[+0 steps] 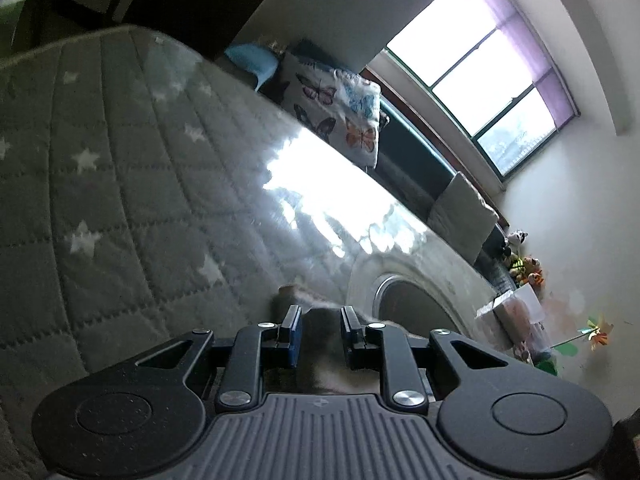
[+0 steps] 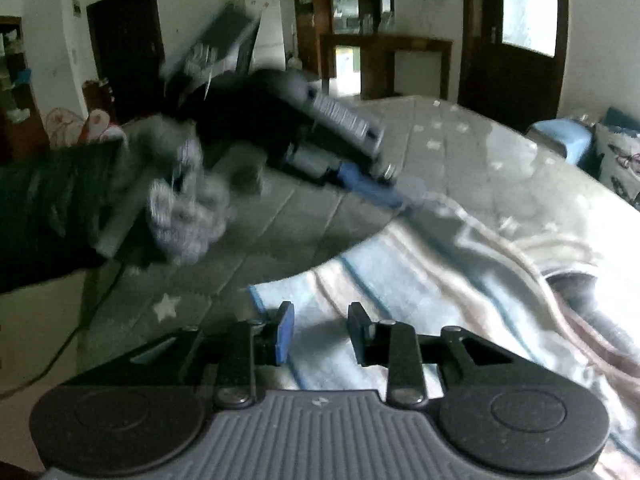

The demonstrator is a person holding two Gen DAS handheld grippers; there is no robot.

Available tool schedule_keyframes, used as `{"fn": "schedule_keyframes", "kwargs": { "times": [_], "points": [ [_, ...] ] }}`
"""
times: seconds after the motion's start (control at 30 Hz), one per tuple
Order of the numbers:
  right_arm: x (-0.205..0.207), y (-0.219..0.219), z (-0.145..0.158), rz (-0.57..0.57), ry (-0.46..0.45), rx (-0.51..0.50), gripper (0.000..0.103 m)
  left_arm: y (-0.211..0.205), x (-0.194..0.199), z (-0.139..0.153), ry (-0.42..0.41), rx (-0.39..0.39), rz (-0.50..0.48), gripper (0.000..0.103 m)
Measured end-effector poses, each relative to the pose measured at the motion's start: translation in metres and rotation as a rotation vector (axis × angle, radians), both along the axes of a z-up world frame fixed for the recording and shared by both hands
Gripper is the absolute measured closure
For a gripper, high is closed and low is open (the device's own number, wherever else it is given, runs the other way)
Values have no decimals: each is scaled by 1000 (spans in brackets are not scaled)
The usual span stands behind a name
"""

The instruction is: Fold clothes

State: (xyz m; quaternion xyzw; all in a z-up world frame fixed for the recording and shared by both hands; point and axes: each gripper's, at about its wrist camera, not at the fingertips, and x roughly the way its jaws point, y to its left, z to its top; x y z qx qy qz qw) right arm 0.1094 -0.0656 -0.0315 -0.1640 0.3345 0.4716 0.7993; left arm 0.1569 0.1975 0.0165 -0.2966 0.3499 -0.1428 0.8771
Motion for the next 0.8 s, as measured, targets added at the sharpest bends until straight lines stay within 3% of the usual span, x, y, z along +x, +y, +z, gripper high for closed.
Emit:
{"fn": "schedule_keyframes", "kwargs": {
  "times": [0.2, 0.4, 0.8],
  "points": [
    [14, -28, 11, -67, 80, 95, 66, -22, -8, 20, -46, 11, -70, 81],
    [56, -90, 14, -320, 119, 151, 66, -50, 4, 10, -21, 17, -146, 79],
    [94, -232, 8, -709, 101, 119, 66, -51, 18, -13, 65, 70, -85, 78]
  ]
}}
